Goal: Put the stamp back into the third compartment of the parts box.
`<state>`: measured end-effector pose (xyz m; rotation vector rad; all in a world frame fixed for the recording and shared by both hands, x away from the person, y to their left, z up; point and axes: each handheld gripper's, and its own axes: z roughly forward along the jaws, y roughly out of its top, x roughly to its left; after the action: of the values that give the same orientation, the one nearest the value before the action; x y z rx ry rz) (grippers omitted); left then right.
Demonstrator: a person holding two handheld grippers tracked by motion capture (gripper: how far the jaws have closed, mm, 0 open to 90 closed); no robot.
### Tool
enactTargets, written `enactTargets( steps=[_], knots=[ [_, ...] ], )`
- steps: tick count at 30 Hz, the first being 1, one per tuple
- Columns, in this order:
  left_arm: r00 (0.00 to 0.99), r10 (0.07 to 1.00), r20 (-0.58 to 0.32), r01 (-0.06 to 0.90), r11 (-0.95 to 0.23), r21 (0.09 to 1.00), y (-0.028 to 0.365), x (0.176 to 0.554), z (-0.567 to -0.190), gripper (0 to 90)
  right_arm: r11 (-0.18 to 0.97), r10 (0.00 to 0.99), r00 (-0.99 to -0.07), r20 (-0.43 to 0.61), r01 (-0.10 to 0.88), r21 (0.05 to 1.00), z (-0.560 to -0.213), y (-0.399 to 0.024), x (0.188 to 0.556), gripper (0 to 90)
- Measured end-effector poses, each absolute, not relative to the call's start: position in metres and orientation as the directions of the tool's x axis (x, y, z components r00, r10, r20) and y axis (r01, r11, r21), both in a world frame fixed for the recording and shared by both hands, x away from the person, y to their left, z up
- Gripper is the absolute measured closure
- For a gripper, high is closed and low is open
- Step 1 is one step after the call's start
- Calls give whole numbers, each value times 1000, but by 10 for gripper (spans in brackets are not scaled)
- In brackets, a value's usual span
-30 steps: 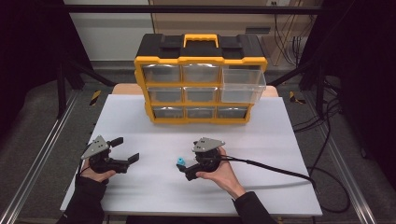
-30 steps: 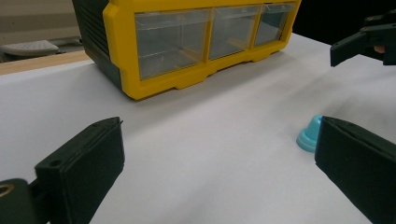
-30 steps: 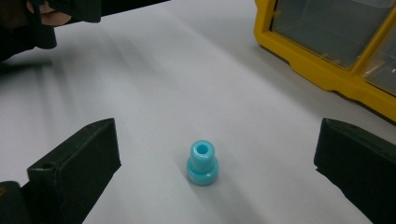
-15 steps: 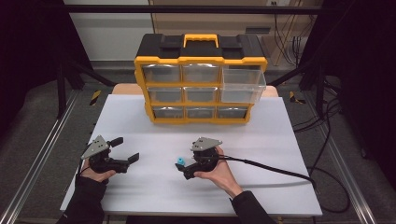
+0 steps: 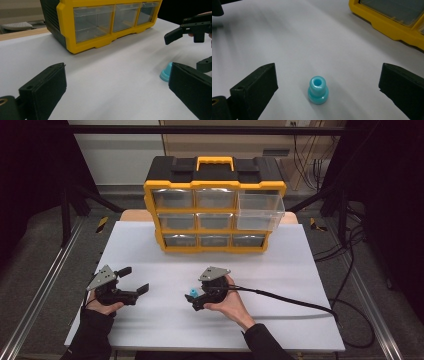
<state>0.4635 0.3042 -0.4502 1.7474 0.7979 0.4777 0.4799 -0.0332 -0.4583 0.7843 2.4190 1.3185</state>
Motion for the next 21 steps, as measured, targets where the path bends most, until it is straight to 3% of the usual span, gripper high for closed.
enactTargets(
  steps=[21],
  knots=[
    [693, 718, -69, 275, -174, 946, 303, 463, -450, 12, 473, 584, -812, -1, 339, 814, -470, -30, 487, 129]
  ],
)
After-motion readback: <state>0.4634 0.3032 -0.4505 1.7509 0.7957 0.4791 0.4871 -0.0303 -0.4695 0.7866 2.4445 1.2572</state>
